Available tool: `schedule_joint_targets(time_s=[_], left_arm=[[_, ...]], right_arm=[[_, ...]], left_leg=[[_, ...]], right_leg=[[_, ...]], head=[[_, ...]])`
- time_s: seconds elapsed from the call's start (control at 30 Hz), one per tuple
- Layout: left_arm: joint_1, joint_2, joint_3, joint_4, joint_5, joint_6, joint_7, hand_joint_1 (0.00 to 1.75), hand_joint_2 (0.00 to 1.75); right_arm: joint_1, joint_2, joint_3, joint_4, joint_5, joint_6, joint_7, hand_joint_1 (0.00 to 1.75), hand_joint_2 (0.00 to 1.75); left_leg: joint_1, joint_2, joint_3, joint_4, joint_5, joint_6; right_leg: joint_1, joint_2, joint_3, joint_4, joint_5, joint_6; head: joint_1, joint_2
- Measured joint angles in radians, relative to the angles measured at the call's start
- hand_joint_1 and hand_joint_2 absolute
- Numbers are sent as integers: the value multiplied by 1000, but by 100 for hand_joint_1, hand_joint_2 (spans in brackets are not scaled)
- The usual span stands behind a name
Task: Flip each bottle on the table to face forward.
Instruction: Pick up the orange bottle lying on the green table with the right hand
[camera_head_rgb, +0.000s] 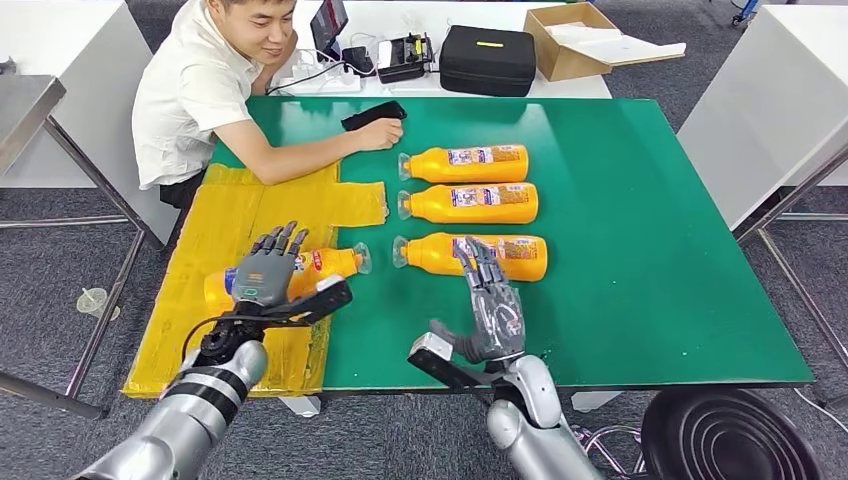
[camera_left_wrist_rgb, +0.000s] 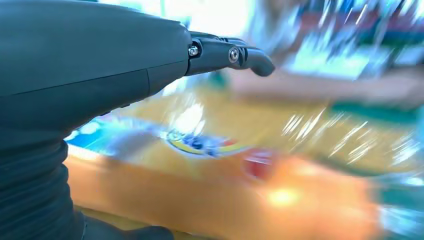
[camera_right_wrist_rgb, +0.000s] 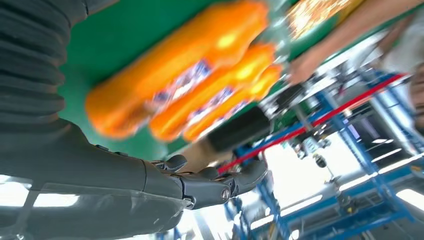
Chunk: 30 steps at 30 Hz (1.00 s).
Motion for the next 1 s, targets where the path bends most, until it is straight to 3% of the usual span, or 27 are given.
schedule_joint_targets(time_s=[0.1,0.23,0.67,0.83,1.0], left_arm=[[68,-21,-45,-104,-56,57,24,0,175],[120,-33,-79,-185,-66,67,29,0,175],[149,-37,-101,-248,-62,72,27,0,175],[161,-46,-101,-271,-14,56,-9,0,175],[179,-61,-108,-313,99,9,-84,0,175]], right_arm=[[-34,-27,-33,18,15,12,1,0,175],[-54,-45,-55,34,25,16,-1,0,175],[-64,-58,-69,60,43,28,9,0,175],[-99,-78,-76,90,61,133,56,0,175],[-219,-137,-83,212,16,297,62,0,175]], left_leg=[[-1,0,-1,0,0,0],[-1,0,-3,0,0,0],[2,0,-4,0,0,0],[1,0,-4,0,0,0],[1,0,-4,0,0,0]], right_leg=[[-1,0,-1,0,0,0],[1,0,-4,0,0,0],[2,0,-5,0,-1,0],[2,0,-5,0,0,0],[1,0,-4,0,0,0]], head=[[0,0],[0,0],[0,0],[0,0],[0,0]])
